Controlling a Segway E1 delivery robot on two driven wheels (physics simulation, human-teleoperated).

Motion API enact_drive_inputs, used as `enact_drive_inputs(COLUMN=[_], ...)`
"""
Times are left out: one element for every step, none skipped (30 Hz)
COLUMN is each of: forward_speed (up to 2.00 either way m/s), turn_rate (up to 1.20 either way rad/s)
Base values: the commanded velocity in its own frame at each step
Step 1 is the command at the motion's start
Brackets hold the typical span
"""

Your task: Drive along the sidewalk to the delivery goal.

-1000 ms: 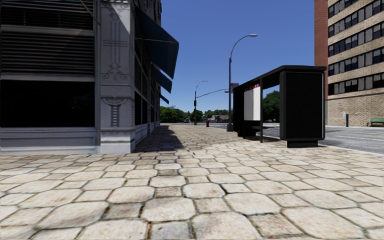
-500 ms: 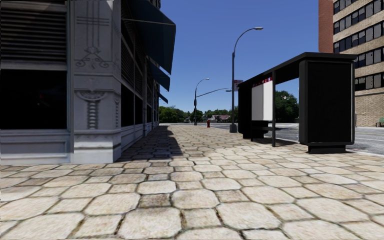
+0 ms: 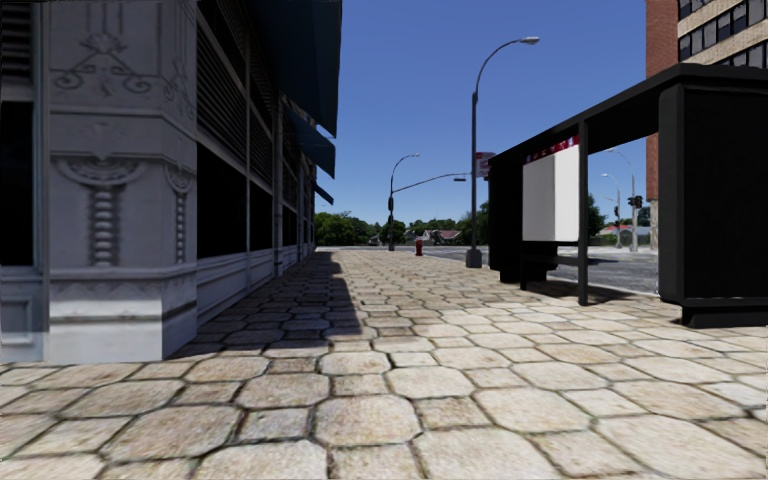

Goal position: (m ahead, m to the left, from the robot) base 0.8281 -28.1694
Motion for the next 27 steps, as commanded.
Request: enact_drive_inputs(forward_speed=[2.00, 2.00, 2.00, 2.00, 2.00, 2.00, 2.00, 2.00, 2.00, 2.00, 2.00, 2.00, 2.00, 2.00, 2.00, 2.00, 2.00, 2.00, 2.00, 2.00, 2.00, 2.00, 2.00, 2.00, 2.00, 2.00, 2.00], turn_rate=[0.00, 0.00, 0.00, 0.00, 0.00, 0.00, 0.00, 0.00, 0.00, 0.00, 0.00, 0.00, 0.00, 0.00, 0.00, 0.00, 0.00, 0.00, 0.00, 0.00, 0.00, 0.00, 0.00, 0.00, 0.00, 0.00, 0.00])
